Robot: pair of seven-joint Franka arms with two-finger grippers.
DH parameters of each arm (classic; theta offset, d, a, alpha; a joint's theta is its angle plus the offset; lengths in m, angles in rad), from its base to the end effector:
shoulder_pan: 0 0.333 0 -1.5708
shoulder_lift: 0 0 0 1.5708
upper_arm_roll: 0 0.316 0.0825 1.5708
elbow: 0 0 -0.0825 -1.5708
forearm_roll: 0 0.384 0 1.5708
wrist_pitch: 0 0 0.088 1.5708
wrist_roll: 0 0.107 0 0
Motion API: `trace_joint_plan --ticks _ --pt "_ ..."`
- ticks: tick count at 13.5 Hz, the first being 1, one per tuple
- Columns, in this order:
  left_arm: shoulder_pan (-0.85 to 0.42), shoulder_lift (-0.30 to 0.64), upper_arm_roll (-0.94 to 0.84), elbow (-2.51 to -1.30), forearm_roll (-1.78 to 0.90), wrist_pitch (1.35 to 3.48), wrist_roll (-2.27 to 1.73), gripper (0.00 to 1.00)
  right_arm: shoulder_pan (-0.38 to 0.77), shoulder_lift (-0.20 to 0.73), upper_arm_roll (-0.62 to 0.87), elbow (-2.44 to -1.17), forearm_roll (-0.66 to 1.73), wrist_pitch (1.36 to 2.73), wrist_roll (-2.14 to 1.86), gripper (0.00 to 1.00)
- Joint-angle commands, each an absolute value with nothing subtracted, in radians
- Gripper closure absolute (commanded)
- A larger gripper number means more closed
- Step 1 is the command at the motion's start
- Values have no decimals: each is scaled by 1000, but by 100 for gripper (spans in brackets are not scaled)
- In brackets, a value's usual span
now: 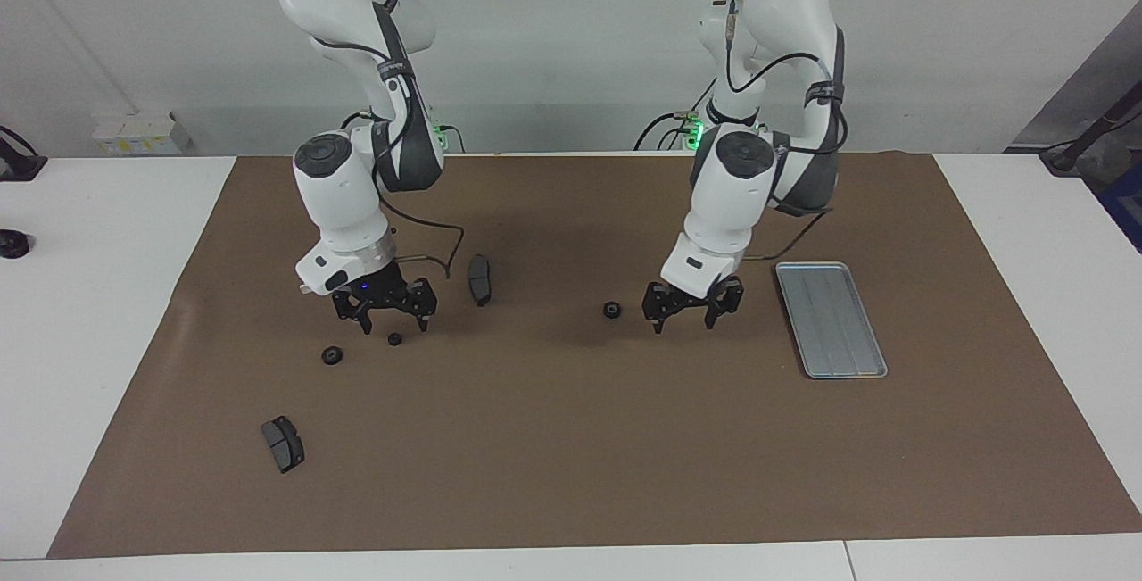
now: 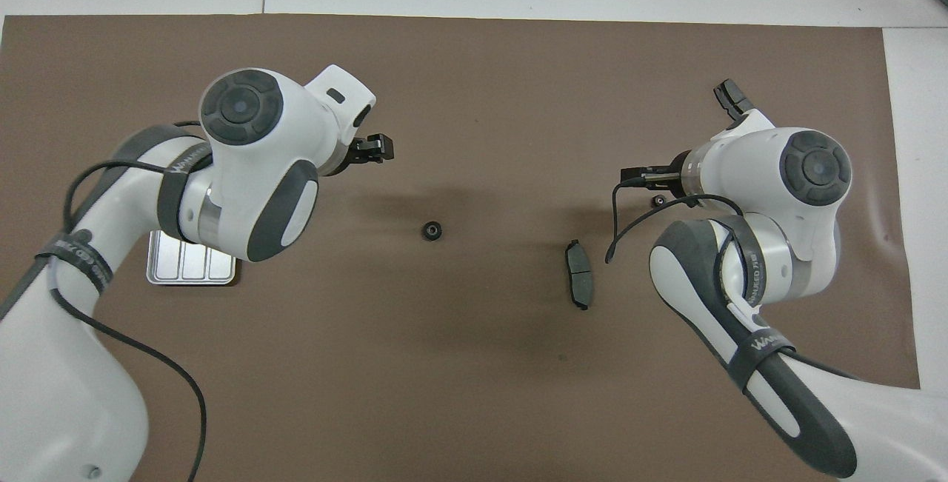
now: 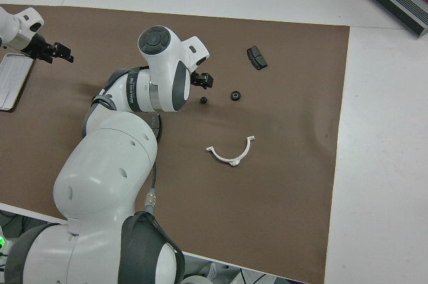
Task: Place bearing gear from tray to pile
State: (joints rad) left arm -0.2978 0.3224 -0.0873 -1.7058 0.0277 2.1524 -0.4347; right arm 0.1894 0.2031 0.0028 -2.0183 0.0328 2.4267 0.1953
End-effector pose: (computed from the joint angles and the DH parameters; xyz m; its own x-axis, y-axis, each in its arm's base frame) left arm 0.6139 -0.2419 0.4164 0.9926 0.0449 0.1124 0.0389 -0.9977 0.0552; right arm 0.5968 0.1162 0.3721 0.9804 -0.0317 0.1945 -0.0193 -0.9977 -0.0657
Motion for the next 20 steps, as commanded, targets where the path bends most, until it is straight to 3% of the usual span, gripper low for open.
trace_joint_plan --ticks 1,3,7,9,10,13,20 --pt "-194 267 -98 -1648 5 1981 -309 7 259 228 6 -1932 52 2379 299 0" --pt "-120 209 -95 -1644 -9 1868 -246 7 342 239 5 -1913 37 2379 366 0" --pt "12 92 -87 -1652 -9 1675 -76 7 469 334 3 -1751 -10 2295 519 0" --pt "32 49 -86 -1657 -9 1646 -54 6 537 414 3 -1645 -67 2243 625 0" --pt "34 29 -86 -1660 -11 1643 -57 0 567 473 3 -1575 -83 2221 679 0" --pt "32 6 -87 -1663 -11 1649 -64 0 633 584 5 -1439 -144 2137 750 0" --pt "34 -9 -86 -1697 -11 1677 -55 0 680 627 6 -1497 -138 2282 775 0"
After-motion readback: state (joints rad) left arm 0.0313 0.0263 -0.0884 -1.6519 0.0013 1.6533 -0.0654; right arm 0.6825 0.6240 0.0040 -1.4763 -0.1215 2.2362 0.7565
